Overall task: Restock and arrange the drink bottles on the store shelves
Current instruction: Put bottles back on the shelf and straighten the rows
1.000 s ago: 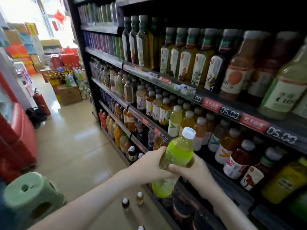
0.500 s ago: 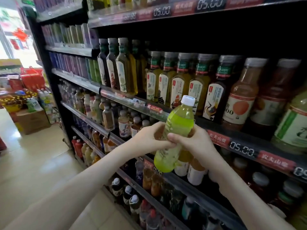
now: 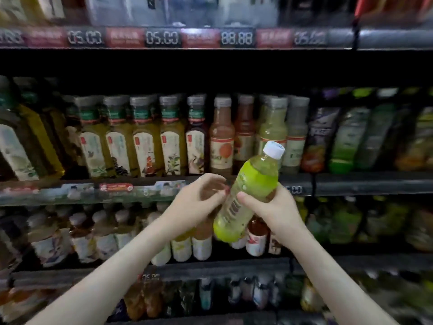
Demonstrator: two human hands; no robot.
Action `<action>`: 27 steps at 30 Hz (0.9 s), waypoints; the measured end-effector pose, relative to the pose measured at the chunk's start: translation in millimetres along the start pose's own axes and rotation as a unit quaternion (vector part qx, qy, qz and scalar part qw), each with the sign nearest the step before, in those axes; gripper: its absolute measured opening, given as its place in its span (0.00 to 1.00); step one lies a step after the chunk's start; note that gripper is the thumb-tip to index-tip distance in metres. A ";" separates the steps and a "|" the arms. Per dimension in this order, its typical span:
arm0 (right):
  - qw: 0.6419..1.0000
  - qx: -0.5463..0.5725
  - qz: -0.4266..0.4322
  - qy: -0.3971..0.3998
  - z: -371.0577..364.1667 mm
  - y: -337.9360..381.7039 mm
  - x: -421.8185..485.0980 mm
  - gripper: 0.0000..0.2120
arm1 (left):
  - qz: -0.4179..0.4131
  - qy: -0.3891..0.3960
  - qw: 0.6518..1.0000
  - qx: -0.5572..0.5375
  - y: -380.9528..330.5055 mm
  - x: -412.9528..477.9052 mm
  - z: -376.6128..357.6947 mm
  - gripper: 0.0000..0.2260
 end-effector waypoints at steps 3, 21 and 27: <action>0.997 0.011 -0.018 -0.078 49.0 -4.3 -19.1 0.14 | -0.033 0.017 0.999 0.014 -11.2 17.1 -35.7 0.09; 0.967 0.049 -0.013 -0.250 298.9 -24.6 -51.5 0.32 | -0.095 0.027 0.989 0.110 -73.1 93.8 -224.7 0.19; 0.966 0.047 -0.007 -0.256 380.5 -47.7 -41.8 0.32 | -0.116 0.027 0.982 0.144 -85.6 109.8 -314.0 0.20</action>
Point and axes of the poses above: each hand's wrist, its own x-axis towards the middle knuckle, its own z-axis out of the back of the hand, y = z × x, the point moved 3 cm from there along x, towards the middle knuckle, and after that the axes turned 11 degrees about -z, right-handed, at the moved point
